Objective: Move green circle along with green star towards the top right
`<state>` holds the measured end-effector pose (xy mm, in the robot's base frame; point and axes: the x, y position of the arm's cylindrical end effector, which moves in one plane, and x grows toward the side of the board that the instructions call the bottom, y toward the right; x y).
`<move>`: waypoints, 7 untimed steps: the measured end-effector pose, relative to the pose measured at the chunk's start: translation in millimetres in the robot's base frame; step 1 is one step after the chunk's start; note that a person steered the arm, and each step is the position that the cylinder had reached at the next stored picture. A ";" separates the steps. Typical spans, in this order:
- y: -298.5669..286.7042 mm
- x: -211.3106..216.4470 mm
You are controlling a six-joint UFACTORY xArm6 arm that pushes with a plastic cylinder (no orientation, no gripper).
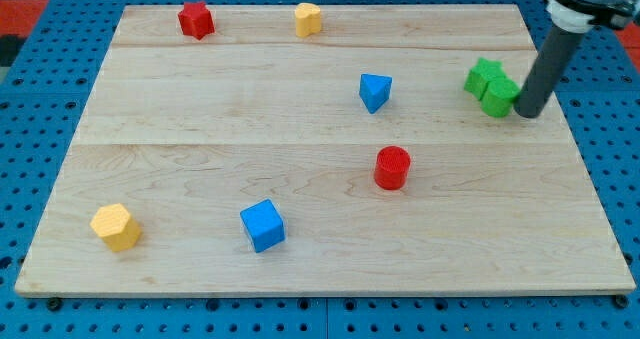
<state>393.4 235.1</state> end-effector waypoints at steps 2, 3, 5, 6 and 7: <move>-18.8 -10.0; -25.3 23.8; -47.3 10.7; -51.3 -6.1; -56.7 -17.0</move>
<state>376.4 178.4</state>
